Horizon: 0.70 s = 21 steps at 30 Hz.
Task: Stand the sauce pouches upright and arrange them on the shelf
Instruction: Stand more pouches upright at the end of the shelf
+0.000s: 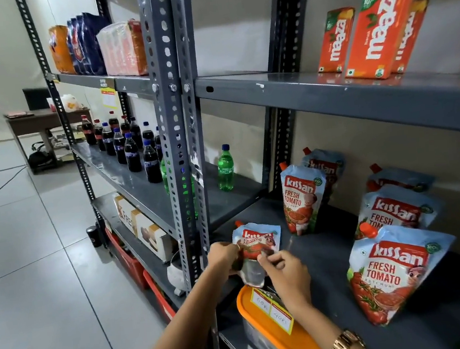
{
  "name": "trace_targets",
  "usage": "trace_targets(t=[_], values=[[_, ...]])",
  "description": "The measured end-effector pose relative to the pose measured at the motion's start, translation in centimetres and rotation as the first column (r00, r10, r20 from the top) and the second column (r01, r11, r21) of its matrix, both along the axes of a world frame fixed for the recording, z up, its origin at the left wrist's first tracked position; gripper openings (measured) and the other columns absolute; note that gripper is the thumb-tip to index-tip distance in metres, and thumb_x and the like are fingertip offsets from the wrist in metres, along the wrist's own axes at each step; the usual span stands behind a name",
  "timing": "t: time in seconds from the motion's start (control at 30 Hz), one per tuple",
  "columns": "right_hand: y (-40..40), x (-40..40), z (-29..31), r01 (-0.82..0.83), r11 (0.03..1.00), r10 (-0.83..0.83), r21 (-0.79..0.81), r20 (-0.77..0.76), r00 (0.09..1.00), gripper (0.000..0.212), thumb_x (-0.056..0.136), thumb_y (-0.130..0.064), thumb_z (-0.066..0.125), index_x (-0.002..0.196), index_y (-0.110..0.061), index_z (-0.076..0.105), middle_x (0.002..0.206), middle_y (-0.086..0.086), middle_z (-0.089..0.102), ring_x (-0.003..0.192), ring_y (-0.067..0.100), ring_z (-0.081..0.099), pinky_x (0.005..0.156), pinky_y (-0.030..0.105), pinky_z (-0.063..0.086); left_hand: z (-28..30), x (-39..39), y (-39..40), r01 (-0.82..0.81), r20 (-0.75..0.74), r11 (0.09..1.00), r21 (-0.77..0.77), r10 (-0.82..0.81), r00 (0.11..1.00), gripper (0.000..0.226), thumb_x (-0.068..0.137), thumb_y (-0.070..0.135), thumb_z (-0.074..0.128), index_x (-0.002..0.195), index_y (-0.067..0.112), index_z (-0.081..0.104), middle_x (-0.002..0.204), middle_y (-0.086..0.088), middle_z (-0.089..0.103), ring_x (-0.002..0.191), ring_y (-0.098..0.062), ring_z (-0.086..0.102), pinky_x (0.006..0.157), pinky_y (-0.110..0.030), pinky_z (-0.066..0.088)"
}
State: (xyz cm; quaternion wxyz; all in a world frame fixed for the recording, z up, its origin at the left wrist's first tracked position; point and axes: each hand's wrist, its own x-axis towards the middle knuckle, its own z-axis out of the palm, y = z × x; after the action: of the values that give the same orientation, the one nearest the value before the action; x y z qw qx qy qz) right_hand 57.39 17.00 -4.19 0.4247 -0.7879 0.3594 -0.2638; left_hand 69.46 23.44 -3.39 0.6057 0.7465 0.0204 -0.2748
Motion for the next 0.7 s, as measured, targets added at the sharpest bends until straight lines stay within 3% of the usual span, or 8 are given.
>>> trace_targets(t=[0.1, 0.23, 0.33, 0.47, 0.57, 0.7], values=[[-0.7, 0.4, -0.1, 0.069, 0.984, -0.079, 0.161, 0.052, 0.996, 0.026, 0.08, -0.043, 0.062, 0.065, -0.021, 0.06, 0.072, 0.004, 0.069, 0.073, 0.023, 0.067, 0.073, 0.043, 0.057, 0.4, 0.3, 0.6, 0.046, -0.026, 0.999, 0.014, -0.046, 0.999, 0.026, 0.089, 0.01, 0.055, 0.111, -0.004, 0.056, 0.099, -0.018, 0.057, 0.087, -0.029, 0.058, 0.071, -0.041, 0.056], [-2.3, 1.5, -1.0, 0.11, 0.901, -0.106, 0.42, -0.034, 0.994, 0.042, 0.077, -0.039, 0.068, 0.097, -0.003, 0.064, 0.102, 0.015, 0.068, 0.091, 0.031, 0.066, 0.079, 0.045, 0.057, 0.7, -0.5, 1.4, 0.105, -0.067, 0.994, -0.031, -0.107, 0.992, 0.035, 0.085, 0.021, 0.064, 0.109, -0.001, 0.051, 0.089, -0.014, 0.06, 0.071, -0.024, 0.061, 0.055, -0.034, 0.054], [-2.1, 2.1, -0.6, 0.023, 0.779, -0.055, 0.627, 0.032, 0.998, 0.02, 0.076, -0.024, 0.072, 0.079, -0.006, 0.063, 0.104, 0.02, 0.067, 0.094, 0.033, 0.065, 0.071, 0.038, 0.058, 0.8, -0.8, 1.7, 0.136, -0.052, 0.989, -0.052, -0.139, 0.989, 0.029, 0.082, 0.019, 0.068, 0.098, 0.003, 0.049, 0.082, -0.01, 0.061, 0.069, -0.022, 0.062, 0.056, -0.034, 0.055], [-1.8, 1.7, -0.5, 0.02, 0.809, -0.063, 0.587, 0.054, 0.997, 0.014, 0.072, -0.015, 0.076, 0.066, -0.01, 0.064, 0.086, 0.016, 0.07, 0.082, 0.027, 0.065, 0.075, 0.036, 0.055, 0.7, -1.1, 2.1, 0.15, 0.004, 0.988, -0.048, -0.15, 0.989, 0.027, 0.083, 0.009, 0.066, 0.105, -0.001, 0.056, 0.097, -0.014, 0.061, 0.087, -0.026, 0.062, 0.059, -0.032, 0.055], [-1.7, 1.4, -0.7, -0.004, 0.854, -0.057, 0.52, 0.101, 0.993, 0.009, 0.069, -0.012, 0.077, 0.07, -0.013, 0.068, 0.081, 0.01, 0.072, 0.08, 0.023, 0.066, 0.076, 0.036, 0.055, 0.3, -1.2, 2.5, 0.185, 0.058, 0.98, -0.077, -0.18, 0.982, 0.027, 0.084, 0.003, 0.062, 0.111, -0.003, 0.06, 0.103, -0.019, 0.066, 0.082, -0.023, 0.064, 0.053, -0.026, 0.052], [-1.6, 1.2, -0.5, 0.007, 0.876, -0.113, 0.482, 0.192, 0.975, 0.03, 0.066, -0.005, 0.079, 0.093, -0.006, 0.067, 0.092, 0.009, 0.072, 0.085, 0.022, 0.068, 0.078, 0.034, 0.054, 0.7, -1.1, 2.4, 0.212, 0.136, 0.966, -0.147, -0.193, 0.972, 0.025, 0.085, -0.007, 0.054, 0.11, -0.005, 0.061, 0.083, -0.006, 0.067, 0.07, -0.015, 0.064, 0.052, -0.02, 0.052]])
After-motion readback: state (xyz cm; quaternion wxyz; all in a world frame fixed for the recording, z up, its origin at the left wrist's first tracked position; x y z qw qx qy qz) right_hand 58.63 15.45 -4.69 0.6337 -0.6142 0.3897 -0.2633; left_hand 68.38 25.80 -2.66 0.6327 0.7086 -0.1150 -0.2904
